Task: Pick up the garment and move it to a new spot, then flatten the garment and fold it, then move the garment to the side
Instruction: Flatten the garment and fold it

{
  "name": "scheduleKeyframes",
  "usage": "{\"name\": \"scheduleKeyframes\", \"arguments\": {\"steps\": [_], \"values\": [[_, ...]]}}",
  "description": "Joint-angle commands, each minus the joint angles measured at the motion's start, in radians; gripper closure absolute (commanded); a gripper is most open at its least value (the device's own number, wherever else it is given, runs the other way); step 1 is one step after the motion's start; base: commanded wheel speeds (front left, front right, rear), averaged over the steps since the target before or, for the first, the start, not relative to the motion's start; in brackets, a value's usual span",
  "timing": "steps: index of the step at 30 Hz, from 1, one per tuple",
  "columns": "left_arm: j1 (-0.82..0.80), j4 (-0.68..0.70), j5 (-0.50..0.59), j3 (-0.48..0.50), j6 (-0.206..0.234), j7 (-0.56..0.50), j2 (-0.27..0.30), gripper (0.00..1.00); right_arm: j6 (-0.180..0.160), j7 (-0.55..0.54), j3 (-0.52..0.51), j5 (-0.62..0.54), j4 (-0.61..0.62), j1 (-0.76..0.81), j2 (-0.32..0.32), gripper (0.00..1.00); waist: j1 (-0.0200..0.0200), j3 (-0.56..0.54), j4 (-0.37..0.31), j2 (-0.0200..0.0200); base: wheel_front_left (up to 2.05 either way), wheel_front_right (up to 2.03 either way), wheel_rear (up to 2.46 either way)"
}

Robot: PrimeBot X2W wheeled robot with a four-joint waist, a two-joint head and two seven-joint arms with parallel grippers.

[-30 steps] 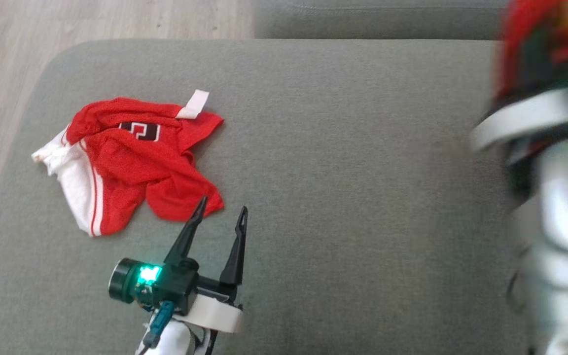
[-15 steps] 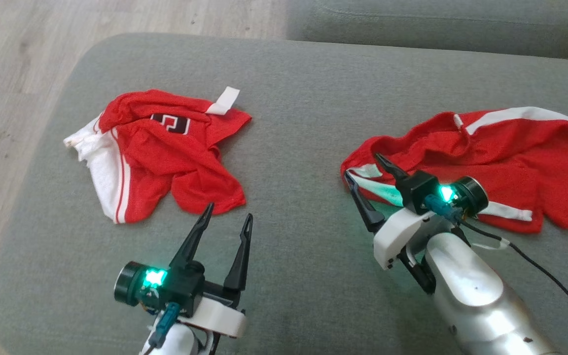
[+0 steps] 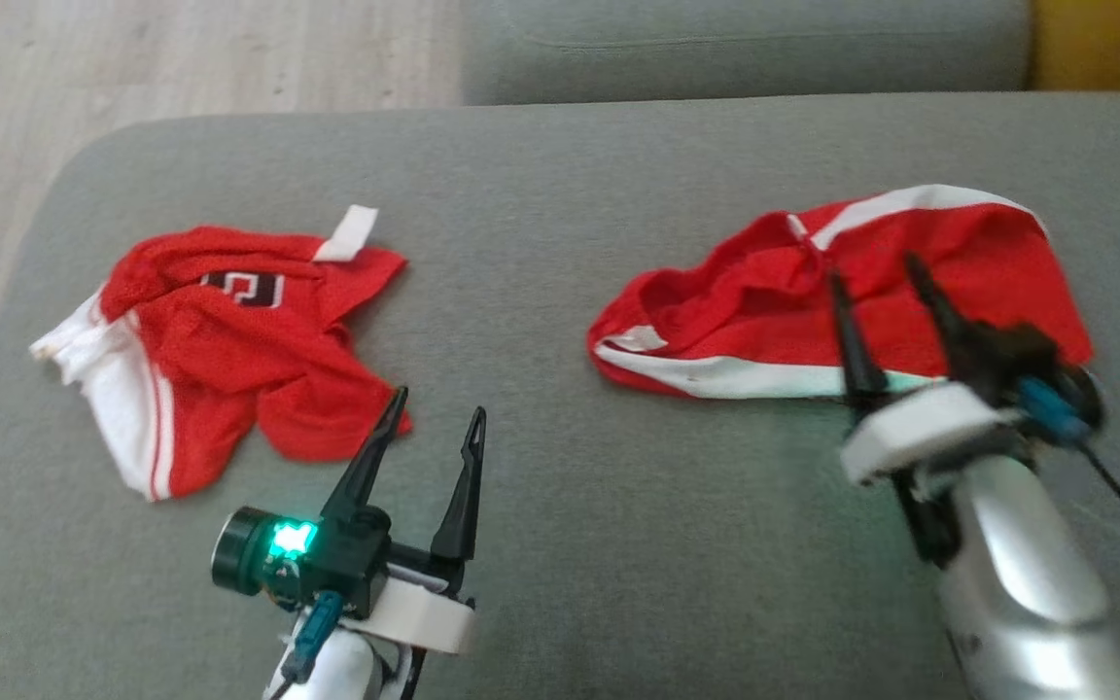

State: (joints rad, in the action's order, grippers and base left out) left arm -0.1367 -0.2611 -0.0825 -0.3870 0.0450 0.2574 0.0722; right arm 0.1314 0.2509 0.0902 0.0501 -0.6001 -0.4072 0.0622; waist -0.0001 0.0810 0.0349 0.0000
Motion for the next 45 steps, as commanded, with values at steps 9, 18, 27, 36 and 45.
{"name": "scheduleKeyframes", "arguments": {"steps": [9,18,27,36,45], "values": [[-0.028,0.045,0.016,0.051,0.003,0.004,-0.001,0.00,-0.001,0.011,-0.128,0.087,0.241,0.217,-0.012,0.00,0.0001,0.032,-0.090,0.0000,0.00,0.00,0.00],[-0.057,0.039,0.025,0.040,-0.011,0.004,-0.006,0.00,-0.001,0.011,-0.139,0.092,0.195,0.176,-0.012,0.00,0.0001,0.077,-0.073,0.0000,0.00,0.00,0.00],[-0.073,0.021,0.024,0.031,-0.017,0.004,-0.011,0.00,-0.001,-0.027,-0.167,0.136,-0.024,0.054,-0.012,0.00,0.0001,0.116,-0.013,0.0000,0.00,0.00,0.00],[-0.077,0.017,0.025,0.033,-0.018,0.004,-0.013,0.00,-0.001,-0.007,-0.171,0.165,-0.172,-0.011,-0.012,0.07,0.0001,0.122,0.005,0.0000,0.00,0.00,0.00],[-0.072,0.011,0.030,0.041,-0.013,0.004,-0.014,0.00,-0.001,0.009,-0.140,0.171,-0.192,-0.027,-0.012,1.00,0.0001,0.099,-0.026,0.0000,0.00,0.00,0.00]]}}
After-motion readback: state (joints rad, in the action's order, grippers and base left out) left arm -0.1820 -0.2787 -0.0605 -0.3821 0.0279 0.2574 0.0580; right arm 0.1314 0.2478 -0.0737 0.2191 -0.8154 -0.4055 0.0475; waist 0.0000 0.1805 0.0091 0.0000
